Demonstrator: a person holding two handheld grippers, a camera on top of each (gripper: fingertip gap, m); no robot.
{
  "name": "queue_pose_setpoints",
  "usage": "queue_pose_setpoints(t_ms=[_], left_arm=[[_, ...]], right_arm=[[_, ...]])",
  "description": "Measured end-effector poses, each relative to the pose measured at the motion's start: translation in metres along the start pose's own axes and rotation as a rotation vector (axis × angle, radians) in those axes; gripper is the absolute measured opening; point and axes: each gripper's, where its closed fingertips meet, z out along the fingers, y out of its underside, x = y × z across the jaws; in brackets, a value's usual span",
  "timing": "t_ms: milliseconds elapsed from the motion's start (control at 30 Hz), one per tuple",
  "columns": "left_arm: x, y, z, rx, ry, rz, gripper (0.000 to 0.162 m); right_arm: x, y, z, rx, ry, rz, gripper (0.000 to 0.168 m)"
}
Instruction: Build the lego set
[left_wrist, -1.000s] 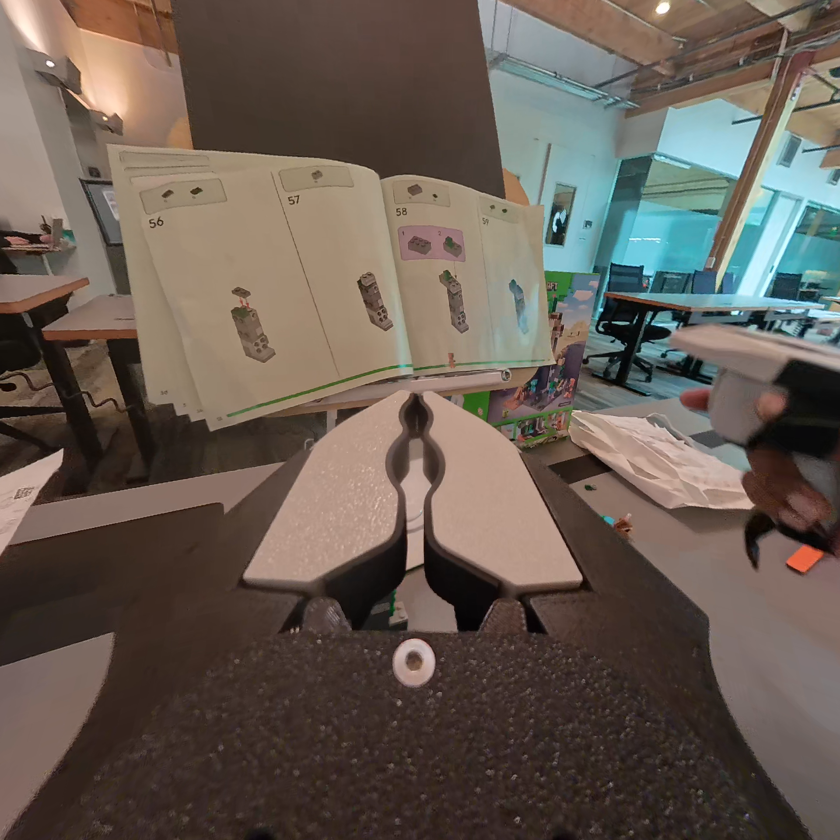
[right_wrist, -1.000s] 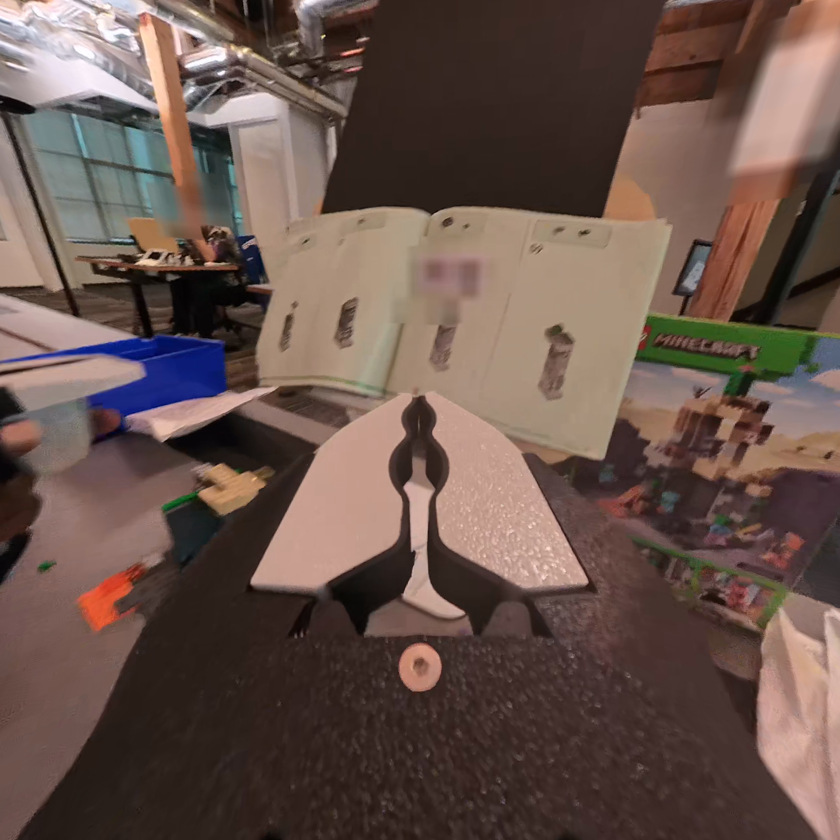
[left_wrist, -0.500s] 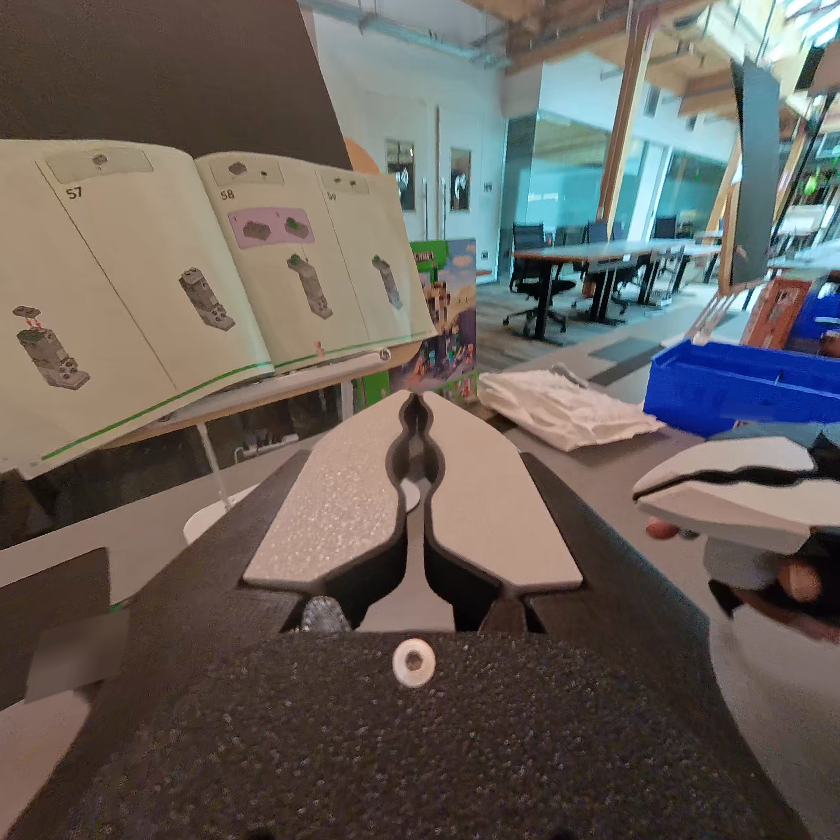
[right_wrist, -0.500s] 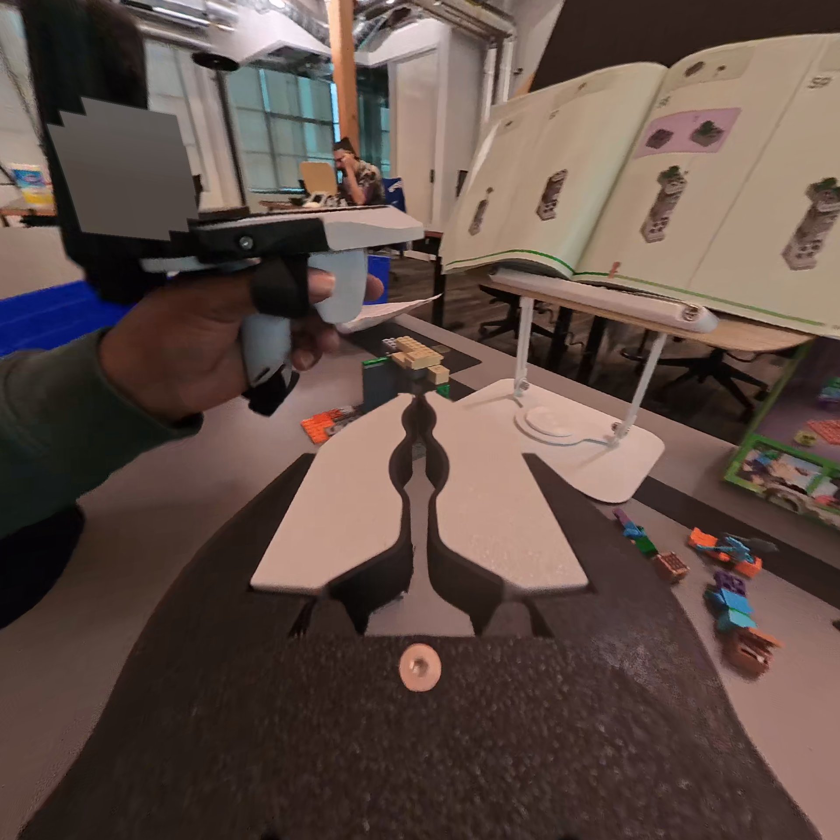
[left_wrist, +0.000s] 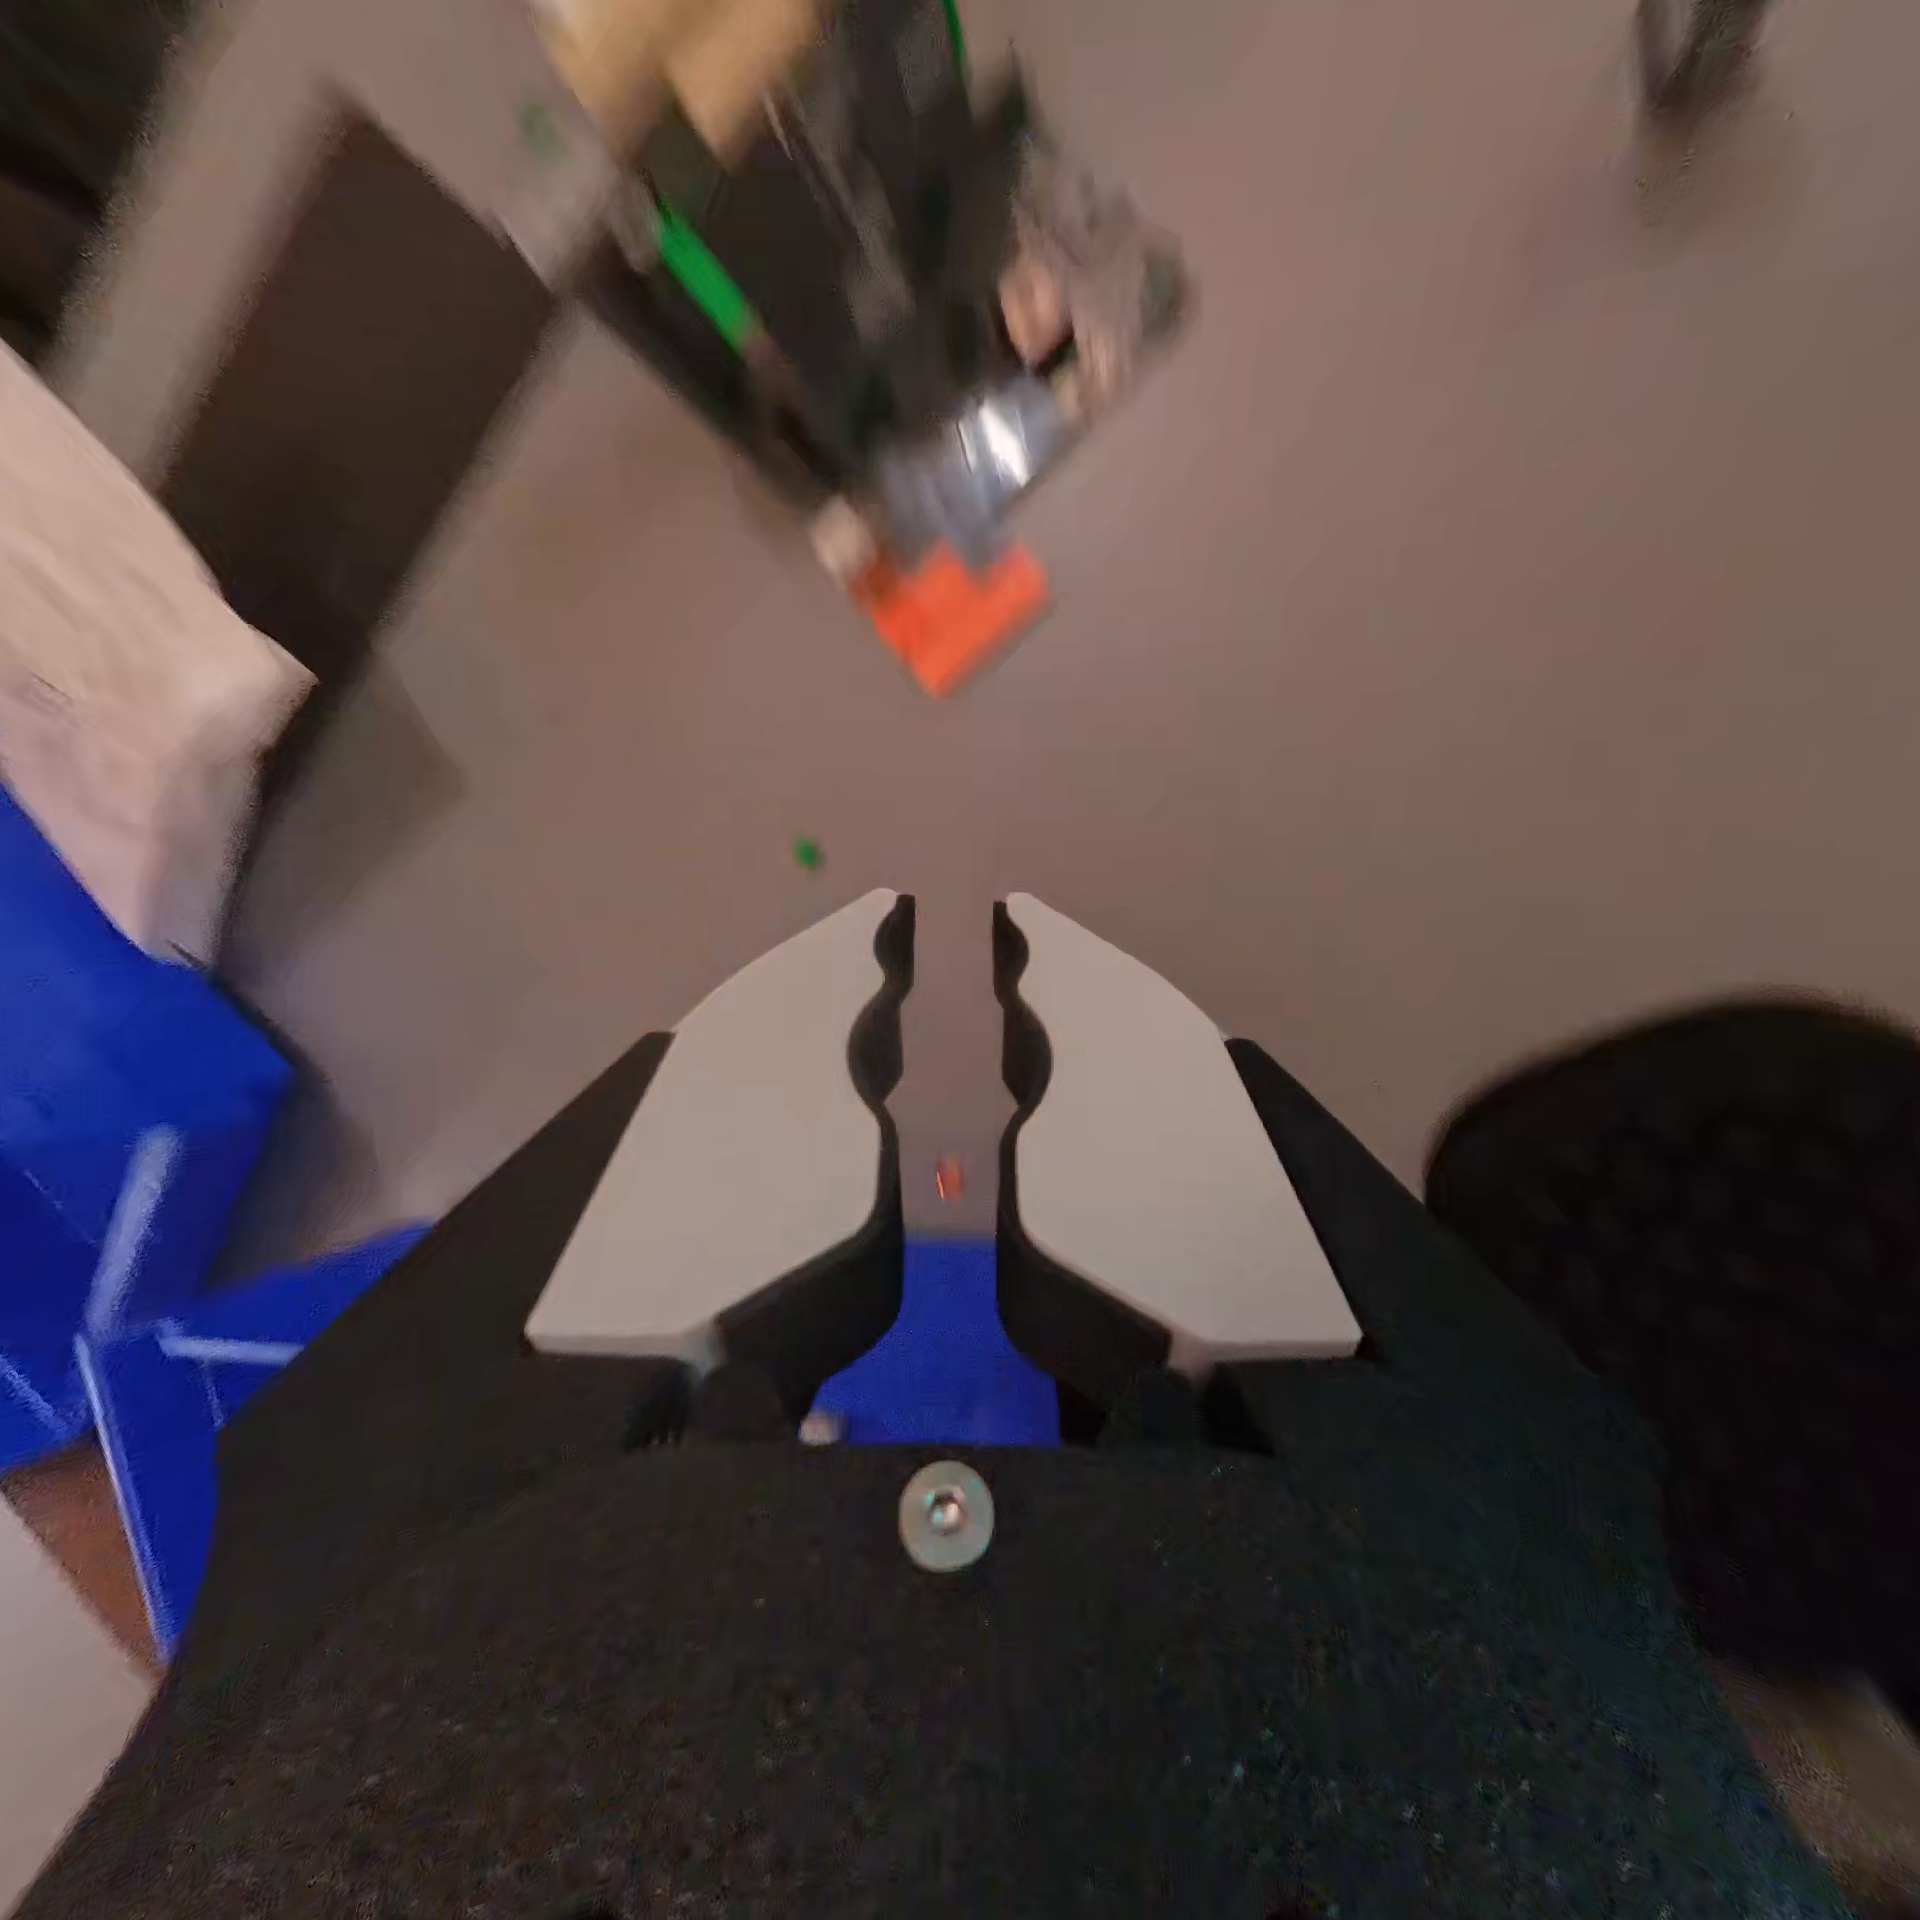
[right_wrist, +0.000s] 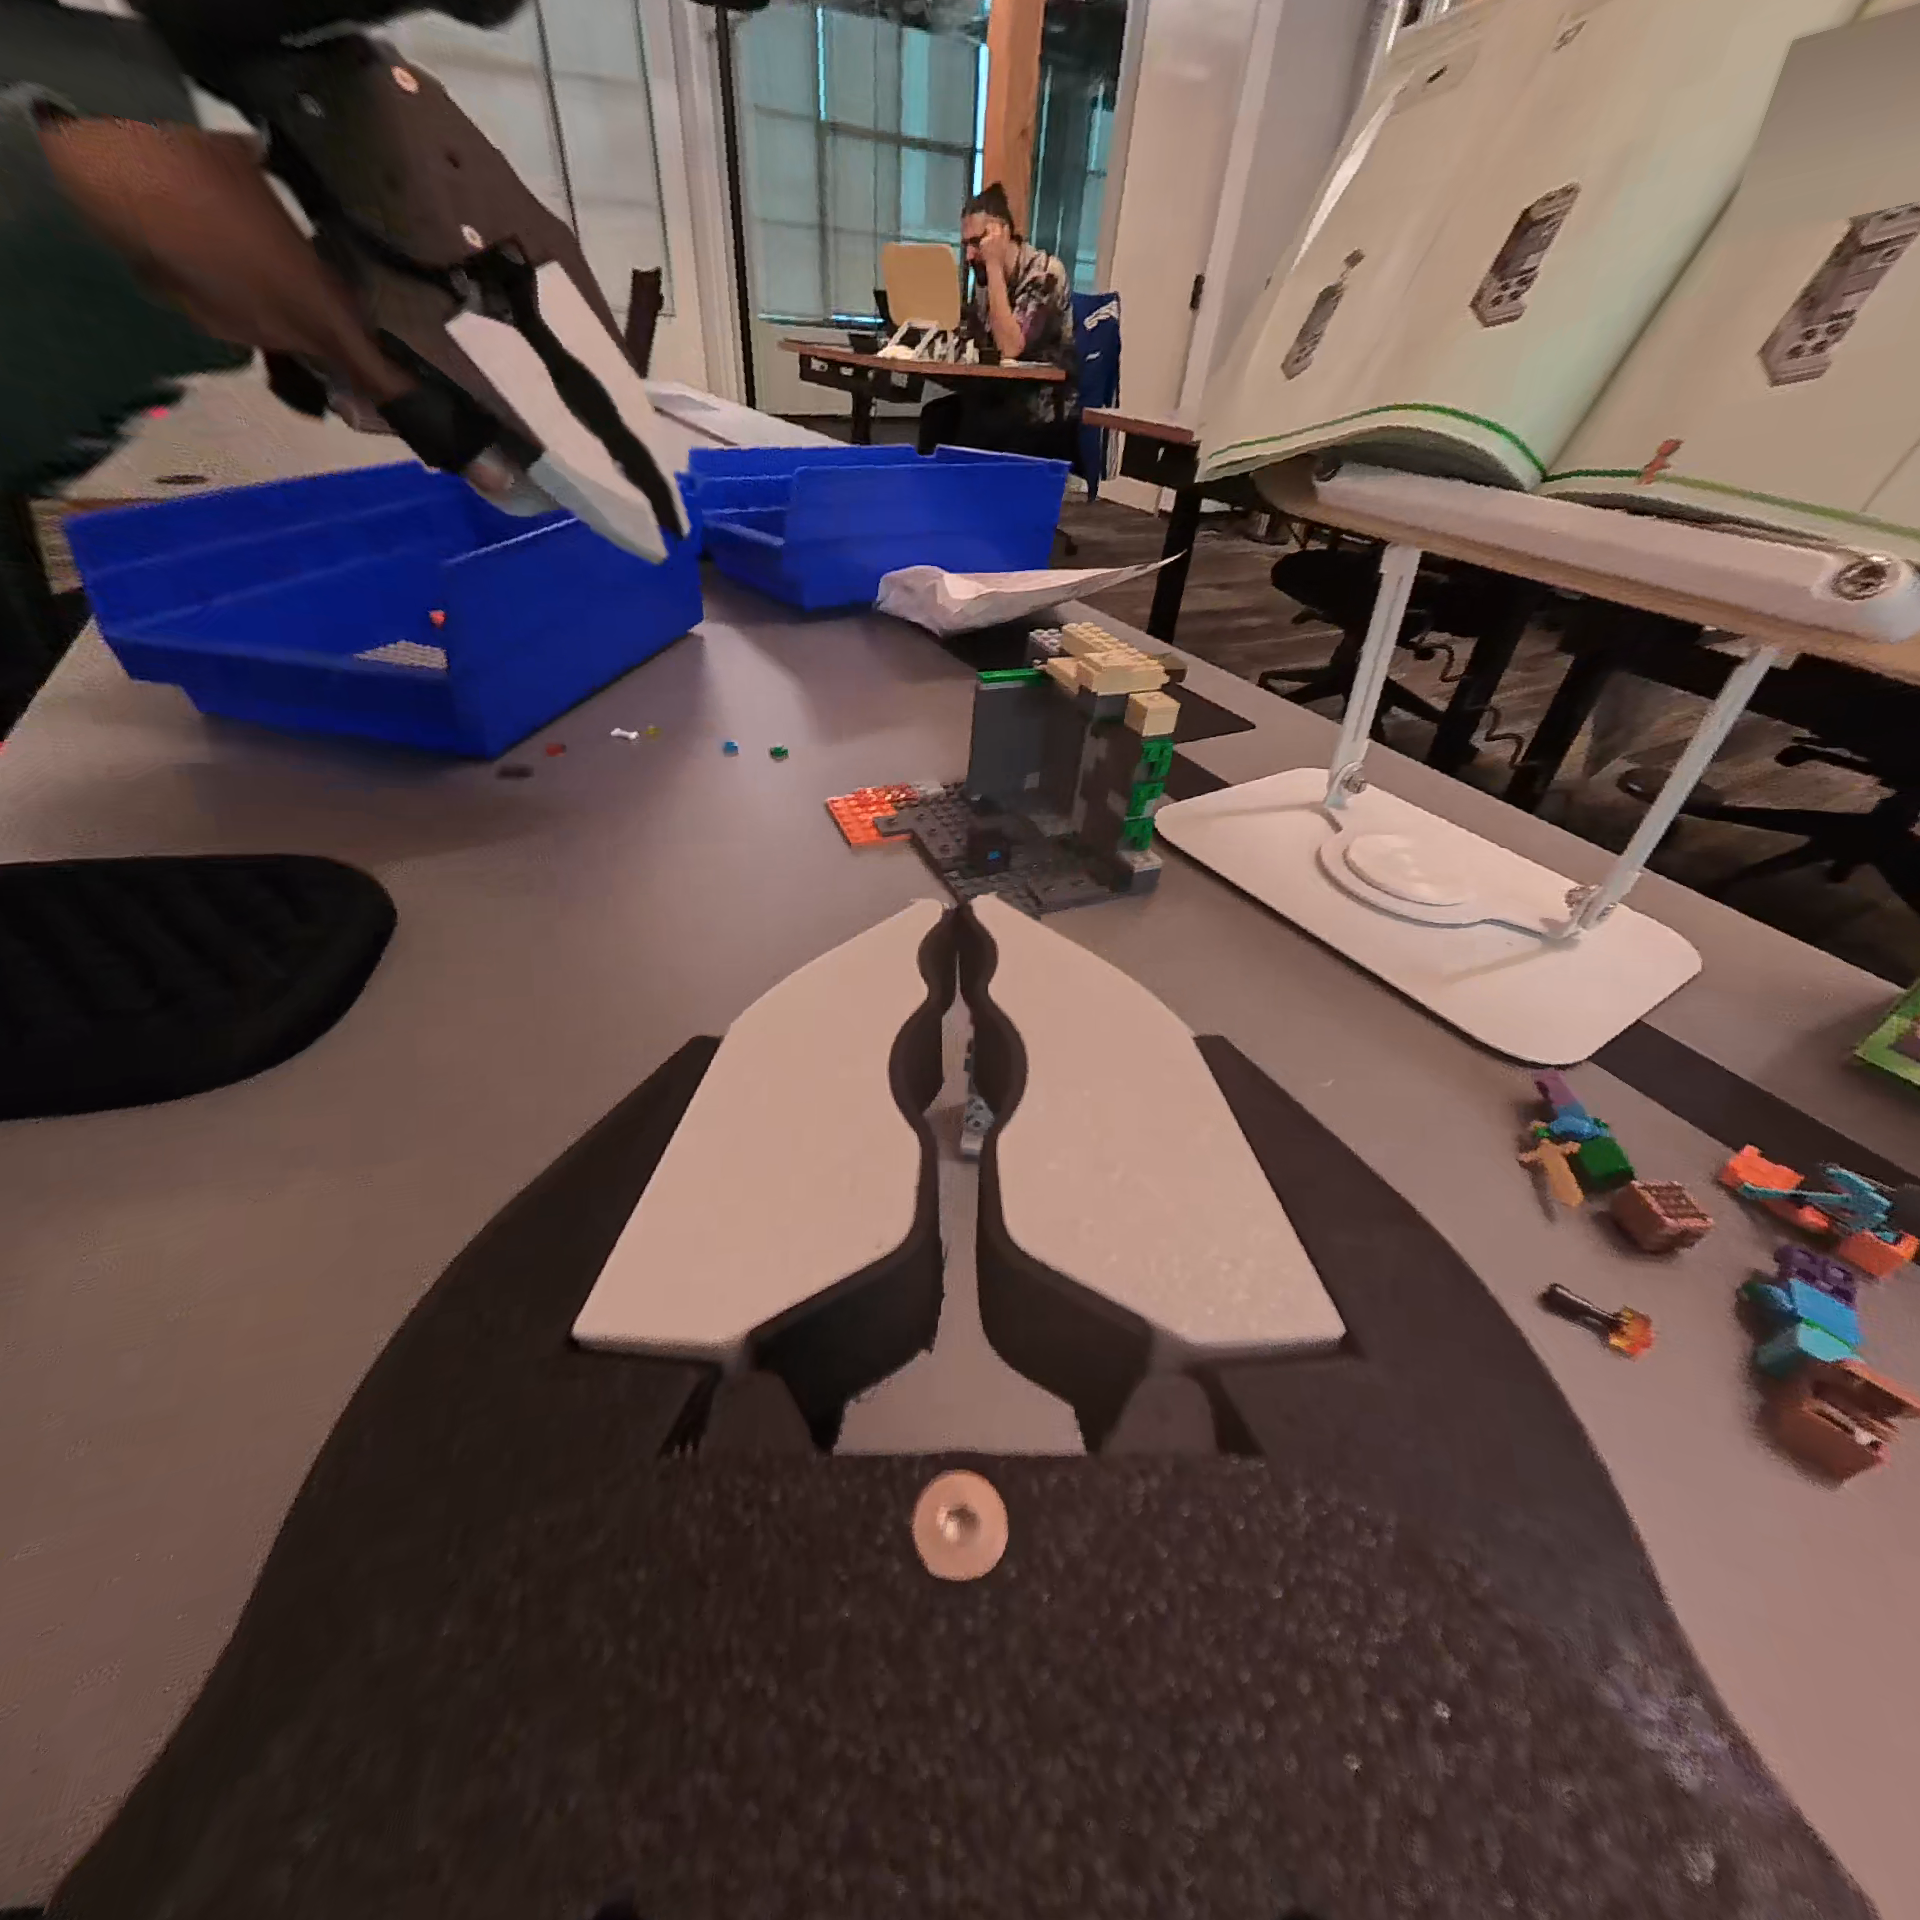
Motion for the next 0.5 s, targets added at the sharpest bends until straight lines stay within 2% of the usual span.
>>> queue_pose_setpoints(t_ms=[133,200,300,500], left_arm=[[0.017,0.064,0.012,-0.387,0.154,0.042,0.018],[0.028,0.088,0.020,-0.546,0.221,0.064,0.027],[0.035,0.105,0.030,-0.680,0.279,0.086,0.033],[0.031,0.129,0.042,-0.867,0.301,0.109,0.033]], right_arm=[[-0.011,0.005,0.001,-0.015,-0.027,-0.001,0.000],[-0.016,0.008,0.002,-0.025,-0.038,-0.016,0.000],[-0.021,0.009,0.003,-0.032,-0.048,-0.024,0.000],[-0.020,0.014,0.002,-0.044,-0.047,-0.007,0.000]])
